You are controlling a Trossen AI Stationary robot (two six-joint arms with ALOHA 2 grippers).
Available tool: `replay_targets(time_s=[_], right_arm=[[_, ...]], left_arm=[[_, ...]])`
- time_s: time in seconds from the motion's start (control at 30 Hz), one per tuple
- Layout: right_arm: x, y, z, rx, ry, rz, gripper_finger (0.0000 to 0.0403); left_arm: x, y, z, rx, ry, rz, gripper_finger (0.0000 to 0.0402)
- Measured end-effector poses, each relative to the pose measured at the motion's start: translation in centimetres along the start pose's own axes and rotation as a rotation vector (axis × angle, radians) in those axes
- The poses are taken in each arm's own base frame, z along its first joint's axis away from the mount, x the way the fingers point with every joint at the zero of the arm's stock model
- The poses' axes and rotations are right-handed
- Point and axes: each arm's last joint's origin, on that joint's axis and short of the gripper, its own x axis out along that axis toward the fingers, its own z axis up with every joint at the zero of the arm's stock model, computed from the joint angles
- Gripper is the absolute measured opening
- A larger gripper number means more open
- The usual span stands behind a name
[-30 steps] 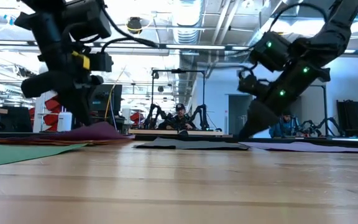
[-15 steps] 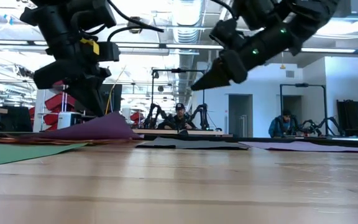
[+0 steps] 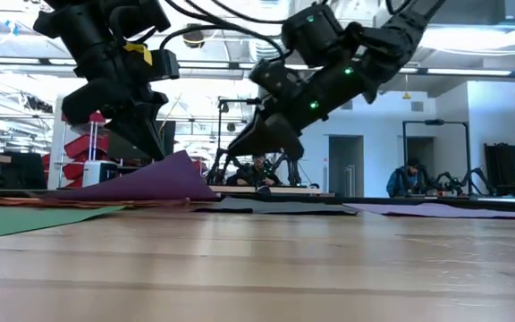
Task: Organize paper
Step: Stack the left purple paper on the other purple paper
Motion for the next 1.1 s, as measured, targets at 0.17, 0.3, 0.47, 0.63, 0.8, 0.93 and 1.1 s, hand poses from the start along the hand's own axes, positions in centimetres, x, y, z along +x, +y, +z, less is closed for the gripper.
replay_targets(time_s=[0.17, 0.3, 0.47, 0.63, 0.8, 0.93, 1.1], right_arm=[[2.3, 0.1, 0.5, -0.041, -0.009, 0.006, 0.0083], [3.6, 0.2, 0.7, -0.062, -0.019, 0.012, 0.0083], [4.3, 0.2, 0.9, -0.073, -0.016, 0.014, 0.0083], [4.3, 0.0, 1.1, -0.069, -0.027, 0.004, 0.0083], [4.5, 0.1, 0.8, -0.062, -0.039, 0.034, 0.0081], [4.7, 0.3, 0.6, -0.075, -0.034, 0.059, 0.0056], [4.7, 0.1, 0.8, -0.073, -0.04, 0.03, 0.0005]], left_arm=[[0.0, 0.0, 0.4, -0.002, -0.038, -0.004, 0.0], [0.0, 0.0, 0.6, 0.004, -0.061, -0.019, 0.0], [0.0, 0.0, 0.6, 0.005, -0.058, -0.02, 0.0], [0.0, 0.0, 0.6, 0.008, -0.064, -0.019, 0.0], [0.0, 0.0, 0.8, 0.007, -0.087, -0.016, 0.0], [0.0, 0.0, 0.8, 0.005, -0.087, -0.016, 0.0], [0.0, 0.1, 0.8, -0.003, -0.087, 0.0, 0.0]])
